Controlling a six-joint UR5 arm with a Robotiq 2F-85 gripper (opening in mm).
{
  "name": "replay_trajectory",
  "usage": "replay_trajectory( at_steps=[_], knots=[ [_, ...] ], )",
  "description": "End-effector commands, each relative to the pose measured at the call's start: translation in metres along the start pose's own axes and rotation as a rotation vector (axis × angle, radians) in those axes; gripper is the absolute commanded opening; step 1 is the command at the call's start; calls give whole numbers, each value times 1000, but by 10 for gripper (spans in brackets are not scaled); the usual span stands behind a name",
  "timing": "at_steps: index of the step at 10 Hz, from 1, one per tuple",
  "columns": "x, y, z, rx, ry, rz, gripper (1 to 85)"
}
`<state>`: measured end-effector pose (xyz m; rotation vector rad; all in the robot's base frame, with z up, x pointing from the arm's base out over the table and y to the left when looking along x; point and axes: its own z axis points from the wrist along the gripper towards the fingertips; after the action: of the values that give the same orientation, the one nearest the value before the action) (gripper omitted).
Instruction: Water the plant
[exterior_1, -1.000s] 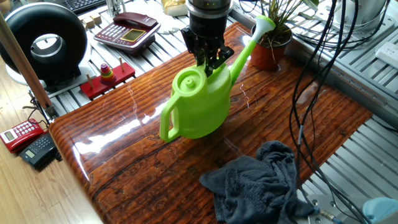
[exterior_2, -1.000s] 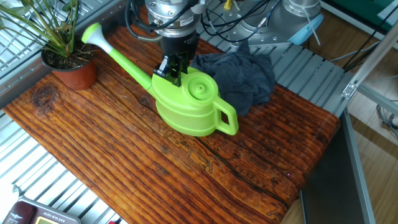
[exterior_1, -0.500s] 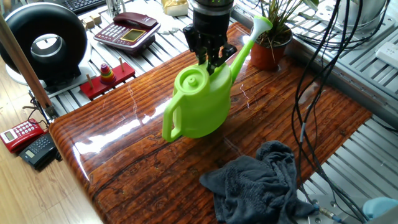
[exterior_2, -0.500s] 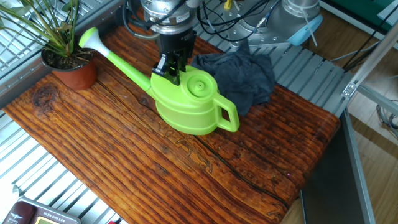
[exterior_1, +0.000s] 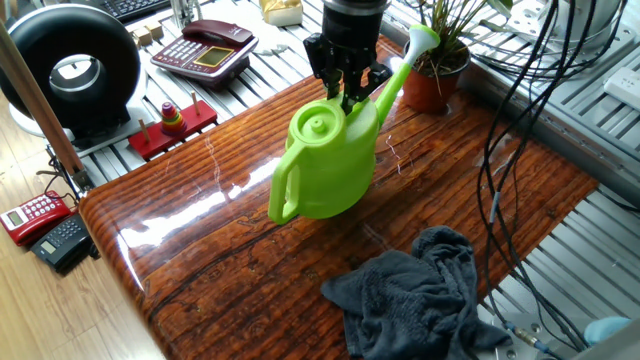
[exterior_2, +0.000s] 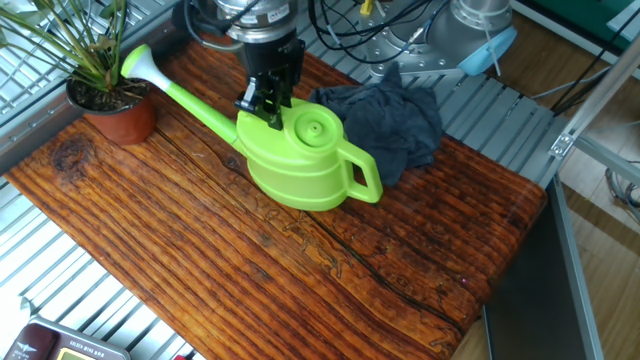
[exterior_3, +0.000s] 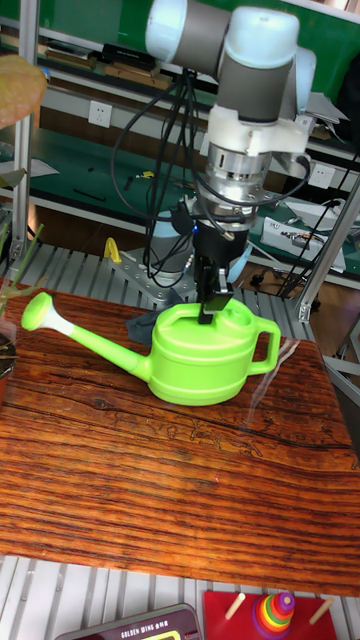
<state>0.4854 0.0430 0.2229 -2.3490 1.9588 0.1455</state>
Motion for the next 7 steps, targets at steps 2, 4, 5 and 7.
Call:
replay_trajectory(
  at_steps=[2,4,5,7],
  knots=[
    [-3,-1,-4,16,-54,-4,10],
    [8,3,-3,10,-31,-5,10],
    [13,6,-2,9,-34,-12,10],
    [16,9,0,17,-59,-17,10]
  ],
)
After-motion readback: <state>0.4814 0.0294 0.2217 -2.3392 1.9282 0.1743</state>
